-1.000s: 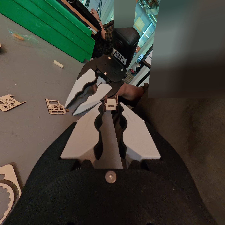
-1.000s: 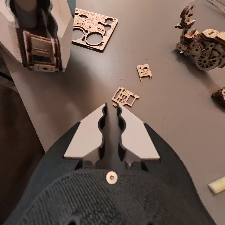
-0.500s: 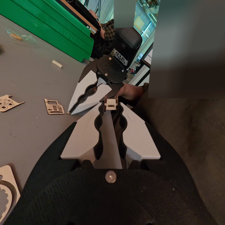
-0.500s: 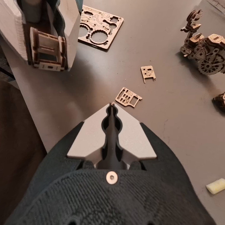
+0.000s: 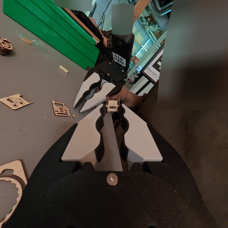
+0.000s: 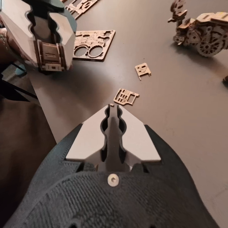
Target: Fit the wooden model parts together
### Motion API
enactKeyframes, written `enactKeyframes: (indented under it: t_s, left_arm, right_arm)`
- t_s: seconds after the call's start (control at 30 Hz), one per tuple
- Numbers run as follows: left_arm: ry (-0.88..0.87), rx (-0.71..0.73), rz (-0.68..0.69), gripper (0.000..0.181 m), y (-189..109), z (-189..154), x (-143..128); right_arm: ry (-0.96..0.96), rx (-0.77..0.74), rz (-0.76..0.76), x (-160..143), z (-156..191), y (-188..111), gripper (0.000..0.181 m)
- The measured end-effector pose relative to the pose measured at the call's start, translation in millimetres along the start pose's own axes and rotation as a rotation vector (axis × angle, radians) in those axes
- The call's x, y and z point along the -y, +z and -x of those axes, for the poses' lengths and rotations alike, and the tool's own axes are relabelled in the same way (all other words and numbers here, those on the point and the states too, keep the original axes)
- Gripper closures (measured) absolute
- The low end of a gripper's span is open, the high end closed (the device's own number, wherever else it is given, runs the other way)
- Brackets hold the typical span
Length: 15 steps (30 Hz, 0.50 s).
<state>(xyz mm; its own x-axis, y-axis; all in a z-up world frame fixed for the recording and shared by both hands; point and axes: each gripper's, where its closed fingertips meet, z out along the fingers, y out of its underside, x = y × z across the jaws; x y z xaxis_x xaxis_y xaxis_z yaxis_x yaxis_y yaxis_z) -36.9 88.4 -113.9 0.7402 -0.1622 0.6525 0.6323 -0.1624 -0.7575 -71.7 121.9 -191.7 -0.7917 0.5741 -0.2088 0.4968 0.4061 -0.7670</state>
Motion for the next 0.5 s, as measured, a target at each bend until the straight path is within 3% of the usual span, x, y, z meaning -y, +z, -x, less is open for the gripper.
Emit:
enactKeyframes:
  t_s: [0.03,0.23,0.5]
  left_arm:
    - [-0.001,-0.001,0.005,0.160,1.0,0.0,-1.0]
    - [0.001,-0.009,0.015,0.160,2.4,-1.9,-3.0]
    - [0.010,-0.015,0.018,0.160,2.0,-5.8,-3.1]
  right_arm:
    - [-0.034,-0.009,0.013,-0.4,1.7,2.6,0.170]
    - [-0.211,-0.047,0.079,-6.0,5.4,13.2,0.162]
    - [-0.241,-0.014,0.051,-6.6,11.8,4.7,0.171]
